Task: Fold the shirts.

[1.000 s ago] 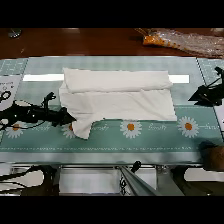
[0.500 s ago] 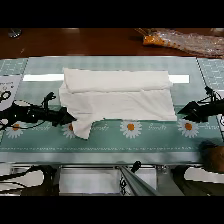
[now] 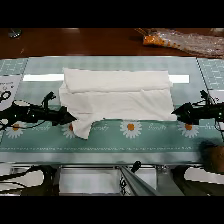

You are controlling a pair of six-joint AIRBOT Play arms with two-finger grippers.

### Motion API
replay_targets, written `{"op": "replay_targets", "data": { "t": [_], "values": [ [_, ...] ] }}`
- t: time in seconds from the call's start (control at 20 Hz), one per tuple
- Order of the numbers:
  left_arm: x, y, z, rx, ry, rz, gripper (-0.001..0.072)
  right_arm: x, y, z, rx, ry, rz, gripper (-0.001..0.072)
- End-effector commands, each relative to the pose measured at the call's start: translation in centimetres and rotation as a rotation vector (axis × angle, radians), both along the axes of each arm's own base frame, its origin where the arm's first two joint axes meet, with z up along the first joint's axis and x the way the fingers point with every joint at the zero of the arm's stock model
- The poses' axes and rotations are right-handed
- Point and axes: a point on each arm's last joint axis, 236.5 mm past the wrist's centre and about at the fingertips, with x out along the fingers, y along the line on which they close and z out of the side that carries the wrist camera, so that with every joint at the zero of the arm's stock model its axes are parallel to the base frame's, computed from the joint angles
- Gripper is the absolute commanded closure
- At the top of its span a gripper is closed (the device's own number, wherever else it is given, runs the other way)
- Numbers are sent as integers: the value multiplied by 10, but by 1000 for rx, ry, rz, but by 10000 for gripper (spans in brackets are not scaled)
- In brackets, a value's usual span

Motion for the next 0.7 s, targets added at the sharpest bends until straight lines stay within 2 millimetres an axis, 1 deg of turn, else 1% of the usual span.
{"op": "replay_targets", "data": {
  "t": [0.0, 0.1, 0.15, 0.2, 0.25, 0.35, 0.4, 0.45, 0.55, 0.65],
  "values": [
    [3, 1, 0, 5, -7, 11, 680, -7, 11, -10, -12, 7, 41, 269],
    [5, 0, 1, -4, -9, 19, 680, -1, 24, -13, -40, -12, 89, 405],
    [7, 0, 2, -6, -13, 23, 680, 3, 31, -15, -55, -23, 114, 505],
    [9, 1, 4, -7, -19, 25, 680, 6, 35, -15, -66, -34, 132, 626],
    [13, 2, 8, -11, -28, 24, 680, 10, 36, -12, -70, -46, 141, 692],
    [27, 5, 23, -18, -71, 16, 680, 25, 32, 4, -91, -97, 151, 692],
    [37, 7, 33, -17, -107, 11, 680, 37, 28, 18, -110, -145, 157, 691],
    [51, 9, 49, -15, -156, 5, 680, 51, 25, 35, -123, -198, 151, 692],
    [81, 12, 83, -22, -259, 1, 680, 87, 23, 74, -121, -323, 110, 692],
    [113, 18, 113, -6, -366, 26, 680, 121, 25, 102, -131, -428, 75, 693]
  ]
}}
